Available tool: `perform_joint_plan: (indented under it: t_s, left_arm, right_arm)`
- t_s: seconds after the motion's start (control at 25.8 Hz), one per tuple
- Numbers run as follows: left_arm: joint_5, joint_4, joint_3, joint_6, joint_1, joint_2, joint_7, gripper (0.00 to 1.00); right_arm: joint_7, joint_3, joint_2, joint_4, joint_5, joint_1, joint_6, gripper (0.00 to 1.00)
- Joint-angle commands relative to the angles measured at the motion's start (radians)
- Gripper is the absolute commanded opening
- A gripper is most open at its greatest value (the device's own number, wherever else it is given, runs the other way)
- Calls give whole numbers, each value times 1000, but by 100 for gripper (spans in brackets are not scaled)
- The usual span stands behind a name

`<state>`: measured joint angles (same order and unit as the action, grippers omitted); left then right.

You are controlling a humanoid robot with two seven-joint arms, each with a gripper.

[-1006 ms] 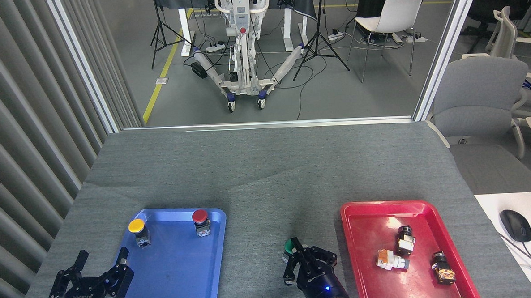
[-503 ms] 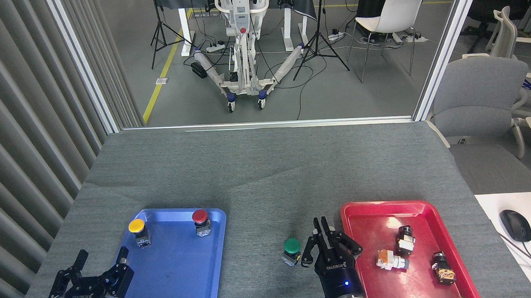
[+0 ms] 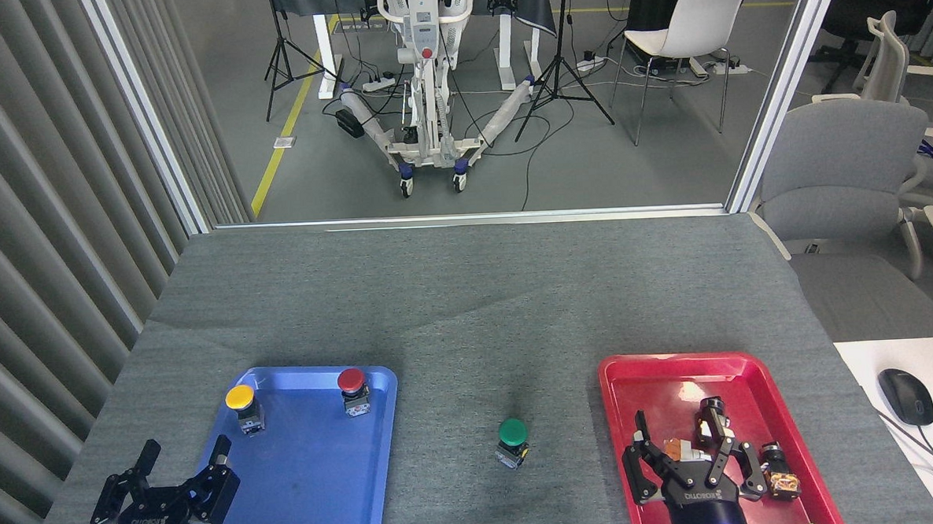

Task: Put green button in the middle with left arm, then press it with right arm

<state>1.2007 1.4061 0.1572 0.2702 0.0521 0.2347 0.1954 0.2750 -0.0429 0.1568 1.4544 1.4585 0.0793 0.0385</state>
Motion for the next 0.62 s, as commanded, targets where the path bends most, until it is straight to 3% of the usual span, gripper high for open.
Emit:
perform_joint_plan:
  t_s: [0.0, 0.15, 0.46, 0.58]
  left_arm:
    - [0, 16, -7, 29, 5, 0, -2, 100]
    - [7, 13, -7, 132, 8, 0, -1, 100]
    - [16, 4, -15, 119, 5, -9, 2, 100]
    - [19, -55, -30, 159, -15, 11, 1, 100]
  right_arm:
    - [-2, 29, 35, 55, -47, 56, -6, 100]
    - [-17, 29, 52, 73, -49, 89, -6, 100]
    - [-22, 29, 53, 75, -49, 103, 0, 100]
    - [-22, 23, 50, 73, -49, 103, 3, 100]
